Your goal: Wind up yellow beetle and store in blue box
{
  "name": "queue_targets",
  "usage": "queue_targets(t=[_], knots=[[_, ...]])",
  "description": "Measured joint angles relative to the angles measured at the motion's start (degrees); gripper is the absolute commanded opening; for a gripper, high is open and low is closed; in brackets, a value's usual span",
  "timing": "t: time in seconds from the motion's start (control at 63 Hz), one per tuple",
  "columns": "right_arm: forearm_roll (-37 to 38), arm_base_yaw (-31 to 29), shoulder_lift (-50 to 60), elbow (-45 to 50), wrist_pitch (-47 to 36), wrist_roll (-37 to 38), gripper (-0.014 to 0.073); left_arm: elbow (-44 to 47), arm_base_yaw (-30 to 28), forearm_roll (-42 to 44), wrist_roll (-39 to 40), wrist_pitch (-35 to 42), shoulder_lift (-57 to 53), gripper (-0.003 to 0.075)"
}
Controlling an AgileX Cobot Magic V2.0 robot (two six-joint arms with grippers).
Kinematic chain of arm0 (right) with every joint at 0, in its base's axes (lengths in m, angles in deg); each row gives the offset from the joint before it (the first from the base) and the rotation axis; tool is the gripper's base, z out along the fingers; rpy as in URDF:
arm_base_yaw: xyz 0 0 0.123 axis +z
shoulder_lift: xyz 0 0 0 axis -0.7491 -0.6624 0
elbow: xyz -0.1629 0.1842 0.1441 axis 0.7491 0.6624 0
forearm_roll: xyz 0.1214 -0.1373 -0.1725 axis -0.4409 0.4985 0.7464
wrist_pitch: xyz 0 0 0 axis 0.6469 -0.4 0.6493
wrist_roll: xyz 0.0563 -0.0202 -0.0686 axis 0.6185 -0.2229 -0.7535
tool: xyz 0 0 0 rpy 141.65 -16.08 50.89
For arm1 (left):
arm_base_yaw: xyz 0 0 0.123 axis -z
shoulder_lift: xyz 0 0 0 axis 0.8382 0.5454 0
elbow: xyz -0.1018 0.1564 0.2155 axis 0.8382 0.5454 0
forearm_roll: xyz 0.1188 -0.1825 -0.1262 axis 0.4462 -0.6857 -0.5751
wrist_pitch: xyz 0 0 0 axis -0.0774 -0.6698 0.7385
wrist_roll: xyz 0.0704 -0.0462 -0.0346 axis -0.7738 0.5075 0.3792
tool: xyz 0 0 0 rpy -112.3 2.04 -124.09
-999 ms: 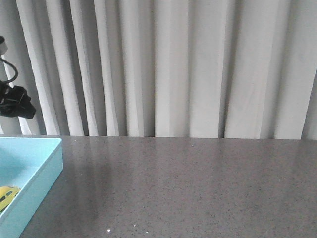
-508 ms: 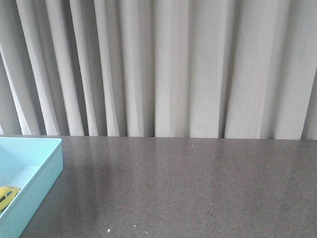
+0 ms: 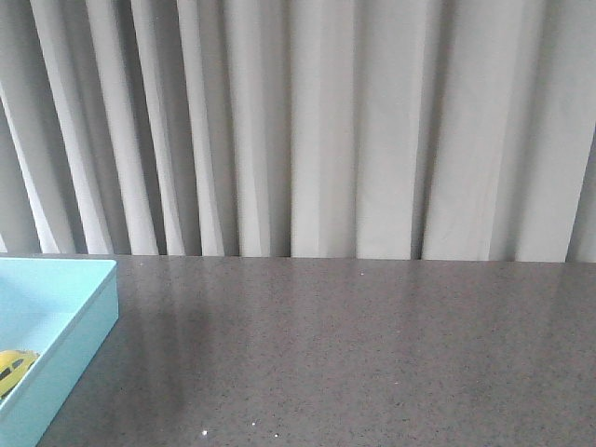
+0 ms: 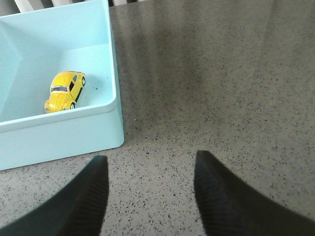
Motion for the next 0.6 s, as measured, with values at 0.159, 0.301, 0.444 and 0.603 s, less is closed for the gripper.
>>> queue_targets(t=[0.159,0.301,0.444,0.603], knots=[[-0.3,0.0,0.0,0.0,-0.1,0.0,0.0056,3.0,0.0,0.0,0.6,3.4,-1.7,0.0019],[-0.3,0.0,0.0,0.0,0.0,0.0,-0.0008,3.6,0.0,0.0,0.7,4.8,-1.8,-0.0007],[-0.3,0.0,0.0,0.0,0.1,0.0,-0.0008,3.6,0.0,0.0,0.7,4.9,-1.9,-0.0006],[-0.3,0.0,0.0,0.0,0.4,0.0,-0.0008,3.6,0.0,0.0,0.7,4.9,-1.9,-0.0006]])
